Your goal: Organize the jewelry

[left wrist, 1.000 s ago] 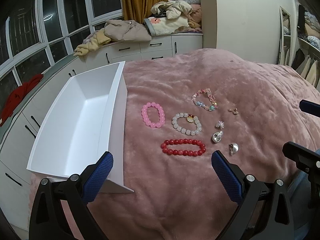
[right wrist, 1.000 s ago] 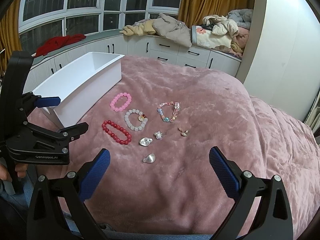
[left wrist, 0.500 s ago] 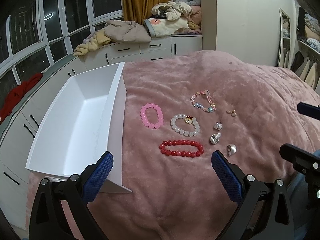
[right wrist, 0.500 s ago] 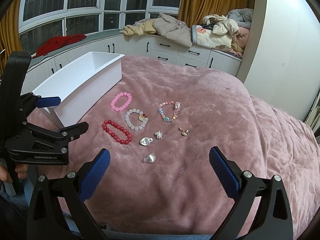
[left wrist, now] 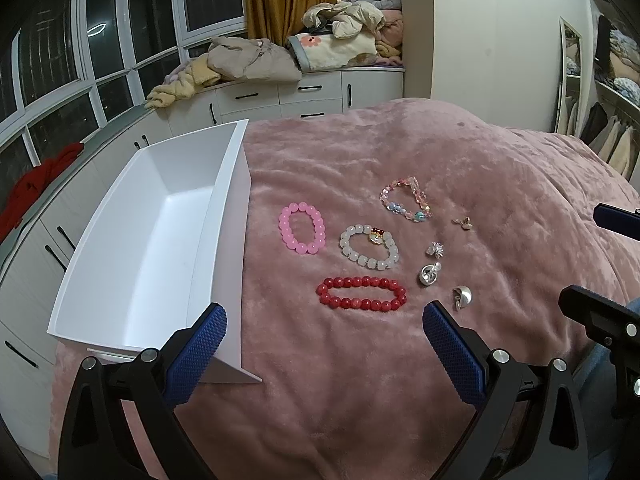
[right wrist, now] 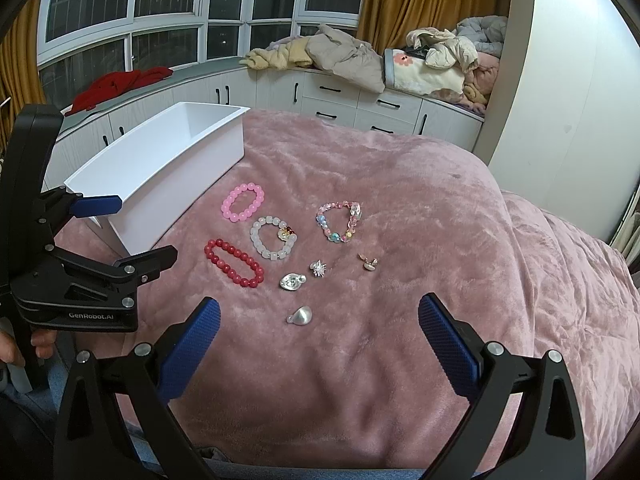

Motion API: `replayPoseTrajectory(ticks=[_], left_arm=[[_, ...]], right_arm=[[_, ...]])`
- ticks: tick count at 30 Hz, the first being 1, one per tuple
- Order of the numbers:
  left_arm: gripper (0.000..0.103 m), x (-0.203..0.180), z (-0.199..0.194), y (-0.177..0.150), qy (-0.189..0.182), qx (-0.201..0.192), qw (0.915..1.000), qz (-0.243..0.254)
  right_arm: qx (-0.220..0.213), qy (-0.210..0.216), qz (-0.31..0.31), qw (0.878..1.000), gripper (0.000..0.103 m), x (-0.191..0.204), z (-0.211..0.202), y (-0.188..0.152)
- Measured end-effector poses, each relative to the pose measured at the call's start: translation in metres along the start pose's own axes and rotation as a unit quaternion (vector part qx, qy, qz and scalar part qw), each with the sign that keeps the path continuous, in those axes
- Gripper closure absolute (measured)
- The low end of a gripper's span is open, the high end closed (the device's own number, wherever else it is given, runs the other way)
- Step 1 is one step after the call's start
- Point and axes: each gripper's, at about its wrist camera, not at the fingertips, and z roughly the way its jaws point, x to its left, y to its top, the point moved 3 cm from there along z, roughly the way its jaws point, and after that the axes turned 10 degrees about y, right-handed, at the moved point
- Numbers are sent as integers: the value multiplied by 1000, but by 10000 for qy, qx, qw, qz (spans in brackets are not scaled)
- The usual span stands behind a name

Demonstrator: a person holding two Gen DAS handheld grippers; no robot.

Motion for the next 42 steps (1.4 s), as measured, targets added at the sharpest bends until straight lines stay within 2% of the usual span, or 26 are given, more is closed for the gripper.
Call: replayPoseTrajectory(ticks=[42], left_arm=[[4,-1,7,-8,-57,33,9999,86]], right_arm=[[35,-42,-6,10000,5,3,4,-4]])
